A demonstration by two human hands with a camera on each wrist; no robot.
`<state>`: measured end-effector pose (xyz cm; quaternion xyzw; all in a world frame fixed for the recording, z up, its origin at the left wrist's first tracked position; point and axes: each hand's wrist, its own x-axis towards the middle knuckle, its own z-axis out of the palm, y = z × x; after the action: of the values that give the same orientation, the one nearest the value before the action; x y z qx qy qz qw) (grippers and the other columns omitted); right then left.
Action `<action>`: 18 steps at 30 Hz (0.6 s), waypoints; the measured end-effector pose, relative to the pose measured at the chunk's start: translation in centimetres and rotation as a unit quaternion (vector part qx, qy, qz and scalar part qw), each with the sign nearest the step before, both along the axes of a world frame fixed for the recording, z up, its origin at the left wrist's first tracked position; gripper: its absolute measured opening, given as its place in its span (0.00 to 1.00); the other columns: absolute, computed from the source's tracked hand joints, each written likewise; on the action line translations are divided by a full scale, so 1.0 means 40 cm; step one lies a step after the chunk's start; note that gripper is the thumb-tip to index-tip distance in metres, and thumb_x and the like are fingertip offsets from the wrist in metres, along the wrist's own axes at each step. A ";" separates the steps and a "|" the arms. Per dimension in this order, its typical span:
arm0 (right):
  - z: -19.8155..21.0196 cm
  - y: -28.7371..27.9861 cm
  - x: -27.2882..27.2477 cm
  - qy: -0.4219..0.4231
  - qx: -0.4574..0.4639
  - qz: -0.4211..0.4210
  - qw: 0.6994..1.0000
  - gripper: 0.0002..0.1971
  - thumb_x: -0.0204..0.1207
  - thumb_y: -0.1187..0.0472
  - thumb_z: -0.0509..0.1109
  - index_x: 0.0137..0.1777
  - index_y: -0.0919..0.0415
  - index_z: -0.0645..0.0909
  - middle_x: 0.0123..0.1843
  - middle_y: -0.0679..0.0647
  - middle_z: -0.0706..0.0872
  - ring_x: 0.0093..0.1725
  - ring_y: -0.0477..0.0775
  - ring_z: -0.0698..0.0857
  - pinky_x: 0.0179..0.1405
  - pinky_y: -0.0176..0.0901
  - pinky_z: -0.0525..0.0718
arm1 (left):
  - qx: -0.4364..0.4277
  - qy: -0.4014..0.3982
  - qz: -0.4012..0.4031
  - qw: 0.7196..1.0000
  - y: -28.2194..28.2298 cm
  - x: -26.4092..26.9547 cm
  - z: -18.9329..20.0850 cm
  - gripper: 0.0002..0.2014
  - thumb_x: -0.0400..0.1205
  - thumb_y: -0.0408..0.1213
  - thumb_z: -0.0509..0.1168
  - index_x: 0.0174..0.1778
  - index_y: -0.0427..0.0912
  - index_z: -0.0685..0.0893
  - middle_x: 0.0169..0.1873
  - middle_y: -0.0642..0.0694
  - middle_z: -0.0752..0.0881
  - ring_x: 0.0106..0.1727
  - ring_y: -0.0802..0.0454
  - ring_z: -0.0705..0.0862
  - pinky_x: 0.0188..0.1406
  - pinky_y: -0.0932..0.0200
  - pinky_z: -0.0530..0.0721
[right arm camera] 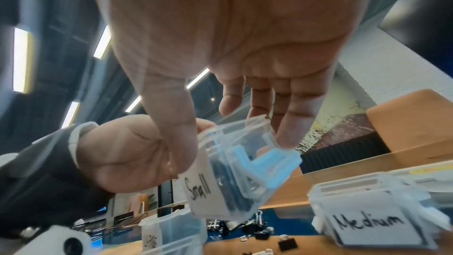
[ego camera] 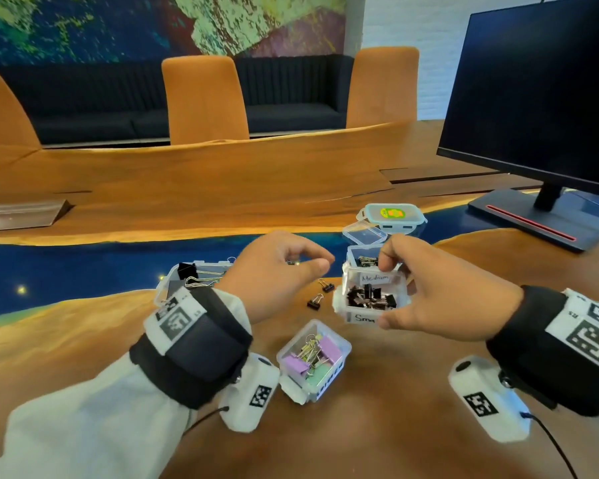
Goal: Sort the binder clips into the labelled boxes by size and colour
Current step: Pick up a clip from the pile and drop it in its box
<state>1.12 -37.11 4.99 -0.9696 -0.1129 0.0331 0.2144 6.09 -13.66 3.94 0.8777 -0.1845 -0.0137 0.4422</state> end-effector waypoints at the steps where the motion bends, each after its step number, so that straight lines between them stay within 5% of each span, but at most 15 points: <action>1: -0.005 -0.016 0.011 0.010 0.001 -0.007 1.000 0.30 0.62 0.47 0.86 0.55 0.41 0.69 0.55 0.39 0.78 0.46 0.42 0.82 0.41 0.36 0.83 | 0.008 0.012 0.009 1.000 0.014 0.007 0.005 0.03 0.81 0.46 0.73 0.46 0.60 0.93 0.45 0.62 0.90 0.52 0.62 0.87 0.63 0.49 0.84; 3: -0.016 -0.046 0.033 0.027 -0.007 -0.018 0.999 0.29 0.62 0.50 0.86 0.54 0.41 0.69 0.55 0.40 0.78 0.46 0.42 0.82 0.40 0.36 0.82 | 0.058 0.035 0.012 0.998 0.033 0.015 0.007 0.04 0.78 0.51 0.76 0.46 0.58 0.92 0.42 0.60 0.91 0.48 0.61 0.88 0.61 0.47 0.86; 5: -0.028 -0.069 0.051 0.041 -0.031 -0.028 0.998 0.29 0.63 0.51 0.86 0.54 0.40 0.69 0.55 0.39 0.76 0.46 0.42 0.80 0.38 0.33 0.77 | 0.166 0.055 -0.013 0.984 0.036 0.005 0.003 0.18 0.70 0.64 0.77 0.52 0.59 0.89 0.46 0.61 0.89 0.49 0.62 0.87 0.61 0.49 0.86; 8: -0.049 -0.089 0.068 0.058 -0.067 -0.041 0.995 0.29 0.64 0.51 0.85 0.56 0.40 0.69 0.53 0.39 0.75 0.45 0.43 0.80 0.39 0.36 0.77 | 0.341 0.113 -0.088 0.929 0.021 -0.038 -0.014 0.46 0.60 0.76 0.74 0.72 0.59 0.78 0.60 0.61 0.83 0.59 0.59 0.83 0.64 0.51 0.84; 10: -0.063 -0.092 0.079 0.069 -0.090 -0.044 0.993 0.29 0.65 0.51 0.85 0.57 0.41 0.69 0.54 0.39 0.75 0.46 0.43 0.80 0.41 0.37 0.80 | 0.421 0.111 -0.126 0.891 0.013 -0.065 -0.029 0.53 0.54 0.77 0.76 0.75 0.58 0.73 0.64 0.60 0.80 0.62 0.56 0.81 0.64 0.51 0.83; 14: -0.078 -0.085 0.108 0.076 -0.125 -0.041 0.988 0.27 0.65 0.49 0.84 0.57 0.41 0.71 0.57 0.42 0.77 0.51 0.46 0.81 0.51 0.47 0.85 | 0.501 0.069 -0.145 0.850 -0.002 -0.077 -0.030 0.48 0.59 0.71 0.79 0.73 0.55 0.73 0.64 0.55 0.81 0.59 0.52 0.82 0.56 0.54 0.83; 18: -0.073 -0.077 0.132 0.077 -0.139 -0.041 0.986 0.26 0.66 0.50 0.84 0.56 0.42 0.72 0.52 0.40 0.78 0.49 0.46 0.82 0.46 0.44 0.85 | 0.500 0.055 -0.149 0.851 -0.029 -0.074 -0.029 0.43 0.70 0.59 0.79 0.80 0.56 0.69 0.68 0.54 0.81 0.65 0.50 0.82 0.58 0.54 0.83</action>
<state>6.39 -40.18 2.08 -0.9883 -0.0508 0.1146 0.0869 3.11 -14.84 2.77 0.9400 -0.2569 -0.2180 -0.0539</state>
